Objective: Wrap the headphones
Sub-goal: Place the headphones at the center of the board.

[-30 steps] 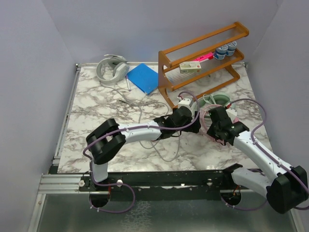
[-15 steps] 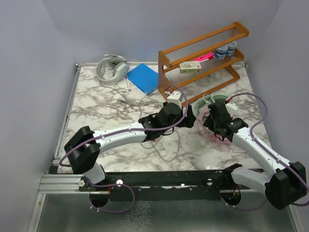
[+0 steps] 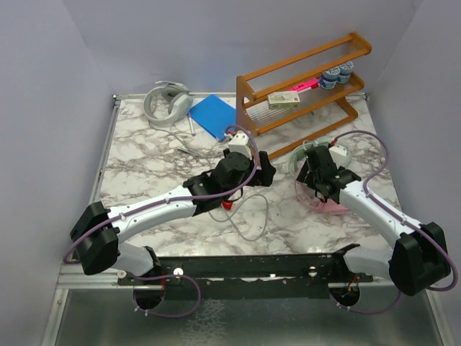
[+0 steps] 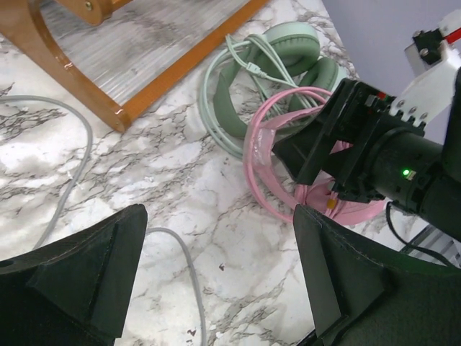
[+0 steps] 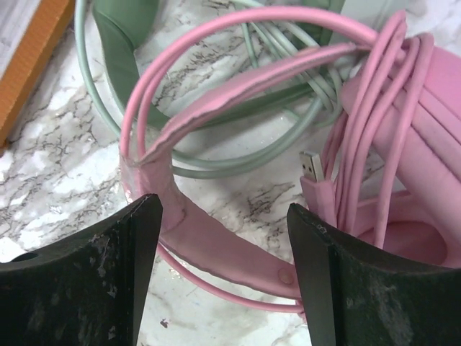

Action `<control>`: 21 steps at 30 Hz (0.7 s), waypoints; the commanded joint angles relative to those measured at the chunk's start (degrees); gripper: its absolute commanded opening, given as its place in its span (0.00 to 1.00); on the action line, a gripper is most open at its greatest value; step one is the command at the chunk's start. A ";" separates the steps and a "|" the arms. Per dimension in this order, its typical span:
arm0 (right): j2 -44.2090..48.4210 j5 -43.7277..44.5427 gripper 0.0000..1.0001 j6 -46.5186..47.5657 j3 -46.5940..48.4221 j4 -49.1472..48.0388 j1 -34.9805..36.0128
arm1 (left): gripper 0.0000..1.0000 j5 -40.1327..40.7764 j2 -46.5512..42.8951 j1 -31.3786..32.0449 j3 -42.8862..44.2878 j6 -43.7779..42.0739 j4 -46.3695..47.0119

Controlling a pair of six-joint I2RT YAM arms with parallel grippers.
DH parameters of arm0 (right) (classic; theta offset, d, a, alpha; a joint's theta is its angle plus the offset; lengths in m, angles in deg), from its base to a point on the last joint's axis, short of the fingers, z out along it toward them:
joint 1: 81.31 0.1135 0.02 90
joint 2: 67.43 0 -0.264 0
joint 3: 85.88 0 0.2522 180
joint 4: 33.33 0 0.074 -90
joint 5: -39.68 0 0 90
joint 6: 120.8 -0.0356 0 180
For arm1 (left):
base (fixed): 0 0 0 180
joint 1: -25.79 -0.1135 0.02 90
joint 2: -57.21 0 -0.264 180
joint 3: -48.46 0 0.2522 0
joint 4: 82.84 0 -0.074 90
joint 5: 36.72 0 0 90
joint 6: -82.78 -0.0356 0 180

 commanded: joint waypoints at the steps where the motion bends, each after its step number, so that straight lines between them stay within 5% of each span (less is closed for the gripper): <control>1: -0.40 0.89 0.75 3.60 2.16 -3.23 -0.31 | 0.89 2.12 -2.71 -0.80 -2.16 -0.70 -2.63; 5: 0.01 -0.13 0.75 5.74 1.57 -3.16 -0.33 | 0.89 2.31 -4.78 -1.62 -3.81 -0.44 -2.88; 13: 4.98 -15.86 0.78 18.58 2.10 -8.03 -0.32 | 0.89 3.17 -6.27 -2.36 -4.09 -1.25 -4.22; 21: 4.48 -19.04 0.79 21.71 4.67 -6.39 -0.33 | 0.89 3.79 -7.48 -2.96 -3.64 -1.99 -5.56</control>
